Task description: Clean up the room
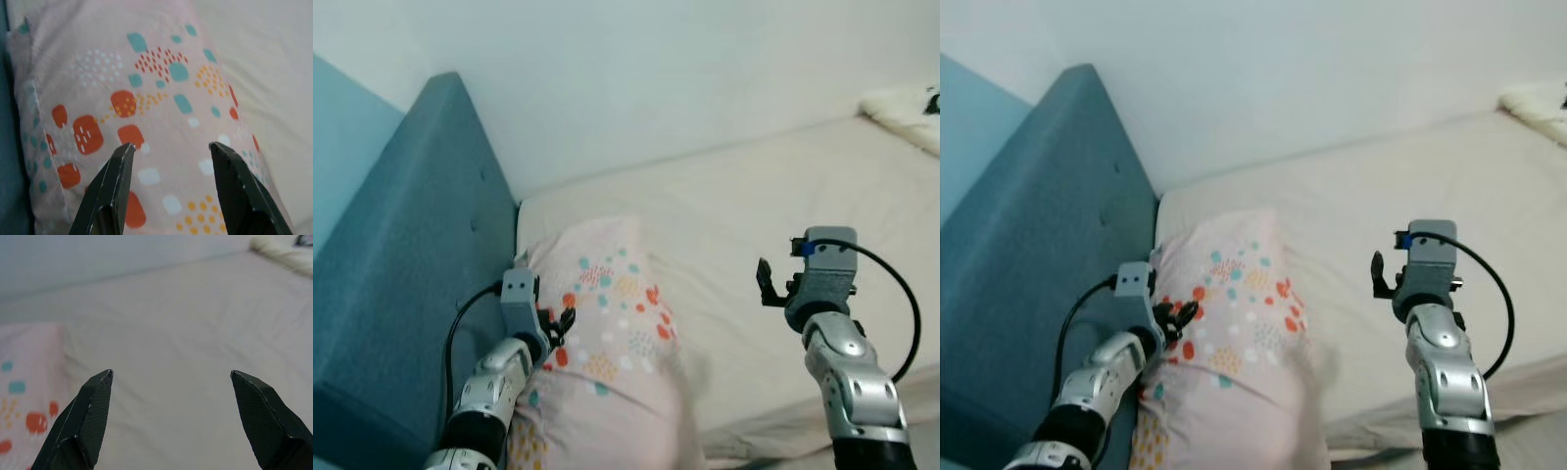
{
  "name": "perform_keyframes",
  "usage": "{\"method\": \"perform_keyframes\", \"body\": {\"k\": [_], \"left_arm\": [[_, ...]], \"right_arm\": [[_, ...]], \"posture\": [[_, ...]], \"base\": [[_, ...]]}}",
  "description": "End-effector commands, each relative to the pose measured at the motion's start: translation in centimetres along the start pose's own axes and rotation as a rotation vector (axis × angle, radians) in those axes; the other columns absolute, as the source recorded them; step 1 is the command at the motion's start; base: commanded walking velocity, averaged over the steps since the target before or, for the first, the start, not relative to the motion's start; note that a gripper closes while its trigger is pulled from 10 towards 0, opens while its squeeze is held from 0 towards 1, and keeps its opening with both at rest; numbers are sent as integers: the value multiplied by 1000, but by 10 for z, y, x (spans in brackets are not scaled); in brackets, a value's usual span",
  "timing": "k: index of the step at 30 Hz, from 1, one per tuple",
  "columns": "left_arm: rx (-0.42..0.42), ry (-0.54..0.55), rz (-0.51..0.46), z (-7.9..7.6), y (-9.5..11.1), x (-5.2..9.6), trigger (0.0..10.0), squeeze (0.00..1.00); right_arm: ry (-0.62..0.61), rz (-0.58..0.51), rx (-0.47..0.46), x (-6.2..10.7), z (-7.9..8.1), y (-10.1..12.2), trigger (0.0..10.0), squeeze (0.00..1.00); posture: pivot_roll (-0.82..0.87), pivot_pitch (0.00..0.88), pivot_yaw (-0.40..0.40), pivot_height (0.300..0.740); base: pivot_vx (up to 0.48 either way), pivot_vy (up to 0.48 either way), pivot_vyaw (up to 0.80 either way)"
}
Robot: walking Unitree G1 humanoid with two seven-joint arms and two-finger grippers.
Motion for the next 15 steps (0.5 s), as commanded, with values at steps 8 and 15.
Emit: {"method": "perform_keyframes", "body": {"k": [8, 15], "left_arm": [[-63, 54, 286, 34, -90, 39, 10000, 0], [-87, 135, 410, 55, -127, 66, 10000, 0]], "right_arm": [[20, 48, 17, -5, 4, -21, 10000, 0], [20, 163, 109, -5, 2, -66, 10000, 0]], "posture": [[-48, 0, 110, 730], [-38, 0, 95, 740]], "base": [[0, 0, 0], [-241, 0, 0]]}}
Point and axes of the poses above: a point about 5 cm out from each wrist's last joint towards the gripper, its own x axis pointing back from the gripper into the wrist, its own y axis along the axis of the wrist's last joint, z = x × y, the point moved 5 cm from there along -x, pointing out of the wrist towards the gripper, and after that the axes turned 4 degrees about -x, right-handed, at the moved point
